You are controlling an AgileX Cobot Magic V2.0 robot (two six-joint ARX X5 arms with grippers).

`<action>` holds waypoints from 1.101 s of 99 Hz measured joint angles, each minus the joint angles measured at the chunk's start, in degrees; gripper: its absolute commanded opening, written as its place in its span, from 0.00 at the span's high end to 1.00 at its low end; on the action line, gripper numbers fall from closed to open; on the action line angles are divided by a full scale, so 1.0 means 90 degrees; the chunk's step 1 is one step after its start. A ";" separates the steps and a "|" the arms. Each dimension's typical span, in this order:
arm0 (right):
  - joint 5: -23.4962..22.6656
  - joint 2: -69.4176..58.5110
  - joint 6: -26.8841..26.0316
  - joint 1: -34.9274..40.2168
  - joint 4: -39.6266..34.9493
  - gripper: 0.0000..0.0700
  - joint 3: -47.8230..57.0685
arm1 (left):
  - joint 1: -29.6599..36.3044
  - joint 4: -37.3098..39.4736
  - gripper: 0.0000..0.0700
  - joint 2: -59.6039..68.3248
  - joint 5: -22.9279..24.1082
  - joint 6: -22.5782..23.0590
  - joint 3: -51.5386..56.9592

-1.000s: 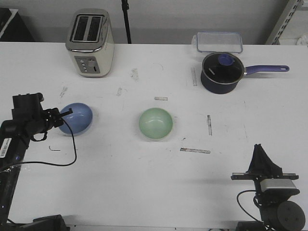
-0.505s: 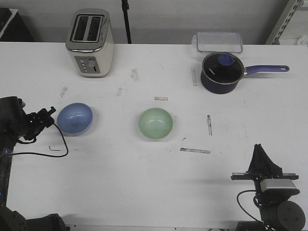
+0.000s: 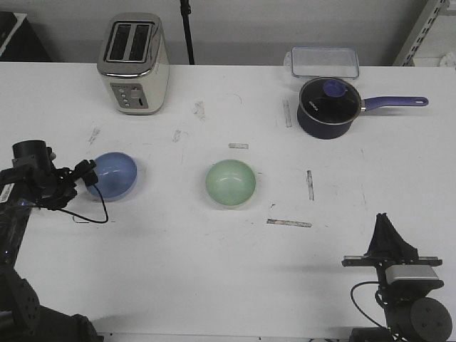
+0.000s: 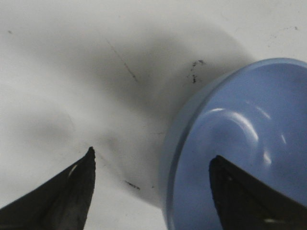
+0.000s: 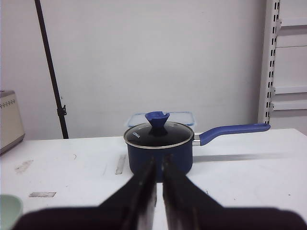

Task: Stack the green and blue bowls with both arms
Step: 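Reach the left gripper to the light blue bowl and grasp its rim, then lift the blue bowl with the left gripper and lower it into the green bowl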

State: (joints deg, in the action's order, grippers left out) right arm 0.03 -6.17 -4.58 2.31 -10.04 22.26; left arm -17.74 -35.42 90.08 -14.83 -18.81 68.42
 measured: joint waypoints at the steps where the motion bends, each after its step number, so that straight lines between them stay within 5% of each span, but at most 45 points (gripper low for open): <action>1: 0.0000 0.0000 0.0000 0.0000 0.0000 0.98 0.0000 | 0.0017 0.0017 0.37 0.0019 0.0000 0.0000 0.0000; 24: 0.0000 0.0000 0.0000 0.0000 0.0000 0.98 -0.0002 | 0.0214 0.0226 0.54 0.0262 -0.0005 0.0000 0.0000; 42: 0.0000 0.0000 0.0000 0.0000 0.0000 0.98 -0.0002 | 0.0299 0.0226 0.56 0.0425 -0.0002 0.0000 0.0000; 55: 0.0000 0.0000 0.0000 0.0000 0.0000 0.98 -0.0002 | 0.0325 0.0270 0.83 0.0425 0.0017 0.0000 0.0000; 66: 0.0000 0.0000 0.0000 0.0000 0.0000 0.98 -0.0002 | 0.0325 0.0270 0.94 0.0425 0.0036 0.0000 0.0000; 109: 0.0000 0.0000 0.0000 0.0000 0.0000 0.98 -0.0002 | 0.0656 0.0253 1.00 0.0425 0.0058 -0.0022 0.0000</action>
State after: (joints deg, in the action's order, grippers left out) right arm 0.03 -6.17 -4.58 2.31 -10.04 22.24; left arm -11.84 -33.15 93.91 -14.31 -19.00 68.42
